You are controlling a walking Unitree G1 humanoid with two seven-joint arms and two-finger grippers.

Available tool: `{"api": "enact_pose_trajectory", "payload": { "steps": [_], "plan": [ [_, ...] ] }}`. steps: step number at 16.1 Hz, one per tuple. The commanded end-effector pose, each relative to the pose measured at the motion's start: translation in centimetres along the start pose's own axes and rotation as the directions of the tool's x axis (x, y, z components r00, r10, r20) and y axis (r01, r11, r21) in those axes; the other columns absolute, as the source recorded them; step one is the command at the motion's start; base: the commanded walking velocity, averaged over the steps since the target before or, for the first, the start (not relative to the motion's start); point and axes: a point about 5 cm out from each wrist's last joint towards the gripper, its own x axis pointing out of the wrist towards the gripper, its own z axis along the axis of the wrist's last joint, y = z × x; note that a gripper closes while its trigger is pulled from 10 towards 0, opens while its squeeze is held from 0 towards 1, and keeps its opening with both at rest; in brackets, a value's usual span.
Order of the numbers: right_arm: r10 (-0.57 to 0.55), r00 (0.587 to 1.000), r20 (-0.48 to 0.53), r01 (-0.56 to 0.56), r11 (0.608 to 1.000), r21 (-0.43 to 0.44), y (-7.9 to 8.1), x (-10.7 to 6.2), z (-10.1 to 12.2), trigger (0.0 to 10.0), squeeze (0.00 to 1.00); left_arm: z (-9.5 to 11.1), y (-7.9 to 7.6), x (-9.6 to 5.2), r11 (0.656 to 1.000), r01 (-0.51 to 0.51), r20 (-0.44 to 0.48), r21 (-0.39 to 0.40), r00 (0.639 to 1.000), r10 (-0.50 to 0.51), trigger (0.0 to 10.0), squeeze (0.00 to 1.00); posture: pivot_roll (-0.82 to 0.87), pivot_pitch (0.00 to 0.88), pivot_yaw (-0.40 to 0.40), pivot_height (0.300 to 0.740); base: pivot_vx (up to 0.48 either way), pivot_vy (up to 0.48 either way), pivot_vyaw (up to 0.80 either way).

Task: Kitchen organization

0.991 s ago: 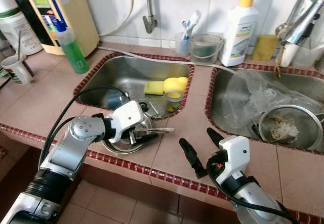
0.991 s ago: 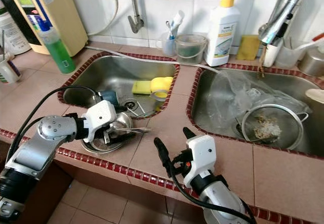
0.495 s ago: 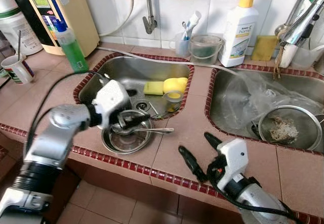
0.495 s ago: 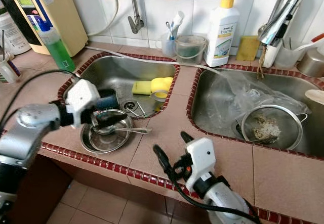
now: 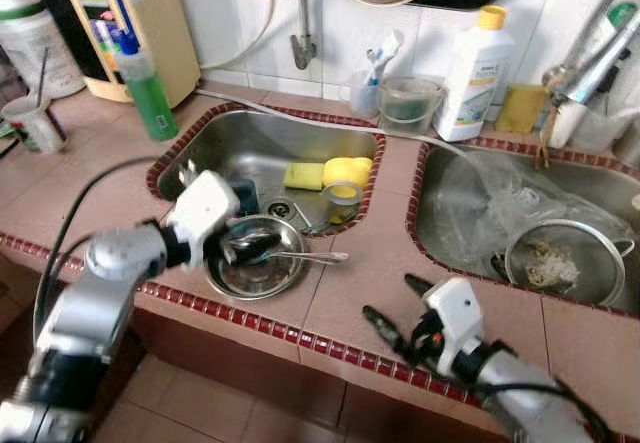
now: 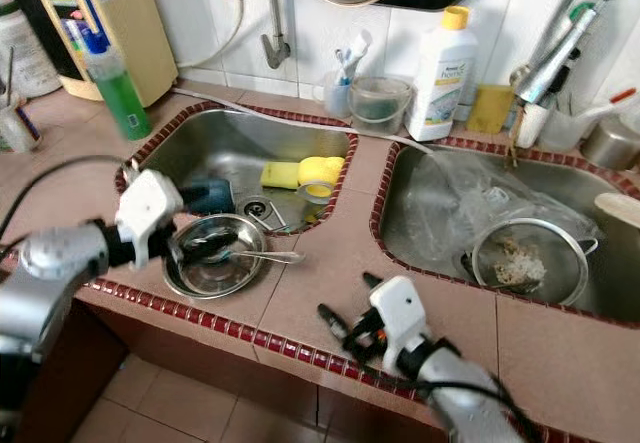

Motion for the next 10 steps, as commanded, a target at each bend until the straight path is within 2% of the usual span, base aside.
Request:
{"api": "enact_pose_trajectory", "payload": {
  "steps": [1, 2, 5, 10],
  "plan": [
    [-0.007, 1.000, 0.014, 0.008, 0.999, -0.043, -0.9, 0.1, 0.2, 10.0, 0.00, -0.1, -0.7, 0.1, 1.000, 0.008, -0.007, 0.016, 1.000, -0.008, 10.0, 0.00, -0.15, 0.037, 0.021, 0.740, 0.000, 0.000, 0.00],
    [0.001, 1.000, 0.022, 0.001, 0.996, -0.089, -2.0, 0.4, 0.5, 10.0, 0.00, -0.3, -1.9, 0.4, 1.000, 0.027, -0.007, 0.001, 1.000, -0.027, 10.0, 0.00, -0.15, 0.038, 0.012, 0.740, 0.000, 0.000, 0.00],
    [0.042, 0.998, 0.053, -0.033, 0.988, -0.152, -3.2, 1.0, 1.5, 10.0, 0.00, -0.3, -3.4, 0.7, 0.998, 0.055, 0.005, -0.030, 0.998, -0.055, 10.0, 0.00, -0.15, 0.041, 0.005, 0.740, 0.000, 0.000, 0.00],
    [0.127, 0.992, 0.021, -0.118, 0.963, -0.242, -4.3, 2.0, 1.7, 10.0, 0.00, 0.2, -4.1, 0.8, 0.998, 0.058, 0.014, -0.036, 0.998, -0.057, 10.0, 0.00, -0.14, 0.050, -0.003, 0.740, 0.000, 0.000, 0.00]
  ]
}}
